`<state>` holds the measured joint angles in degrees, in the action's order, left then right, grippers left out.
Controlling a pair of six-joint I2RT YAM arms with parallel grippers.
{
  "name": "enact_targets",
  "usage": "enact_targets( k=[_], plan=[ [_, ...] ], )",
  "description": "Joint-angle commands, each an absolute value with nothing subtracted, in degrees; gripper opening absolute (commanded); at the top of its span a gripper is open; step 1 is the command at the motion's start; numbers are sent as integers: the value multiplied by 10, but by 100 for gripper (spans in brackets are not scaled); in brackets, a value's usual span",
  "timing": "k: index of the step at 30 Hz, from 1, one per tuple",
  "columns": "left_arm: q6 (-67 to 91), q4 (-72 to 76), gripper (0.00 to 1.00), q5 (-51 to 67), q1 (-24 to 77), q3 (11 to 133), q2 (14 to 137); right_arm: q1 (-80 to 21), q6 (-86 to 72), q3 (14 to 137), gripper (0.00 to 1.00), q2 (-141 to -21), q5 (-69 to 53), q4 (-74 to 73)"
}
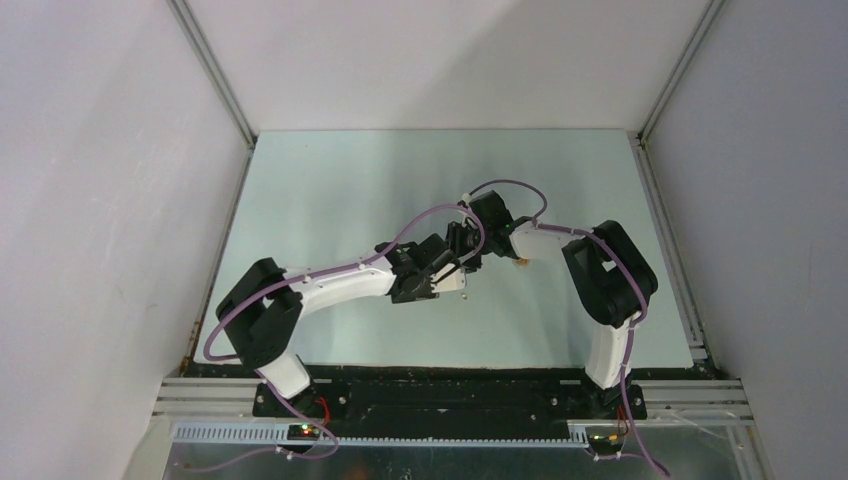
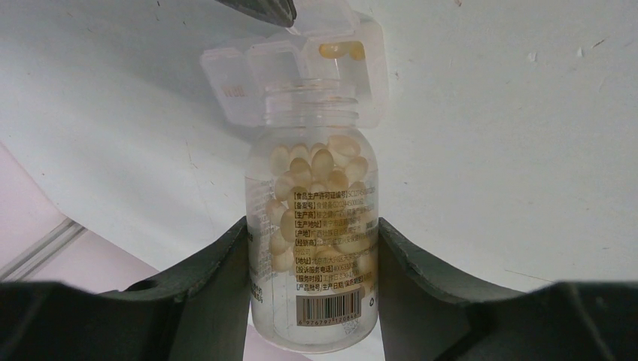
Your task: Sort the pills into containers
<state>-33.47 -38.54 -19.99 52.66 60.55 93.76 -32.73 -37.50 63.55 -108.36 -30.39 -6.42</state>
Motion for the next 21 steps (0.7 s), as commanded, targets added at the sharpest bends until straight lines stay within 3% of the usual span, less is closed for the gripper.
enact_targets(
  k=[1, 12, 21],
  plan=[
    [-346, -388, 0, -219, 530, 614, 933, -323, -374, 634, 42, -1083, -299, -67],
    [-337, -367, 0, -211, 522, 593, 889, -323, -366, 635, 43, -1077, -303, -70],
    [-327, -348, 0, -160, 484, 574, 787, -322, -359, 635, 57, -1052, -316, -62]
  ],
)
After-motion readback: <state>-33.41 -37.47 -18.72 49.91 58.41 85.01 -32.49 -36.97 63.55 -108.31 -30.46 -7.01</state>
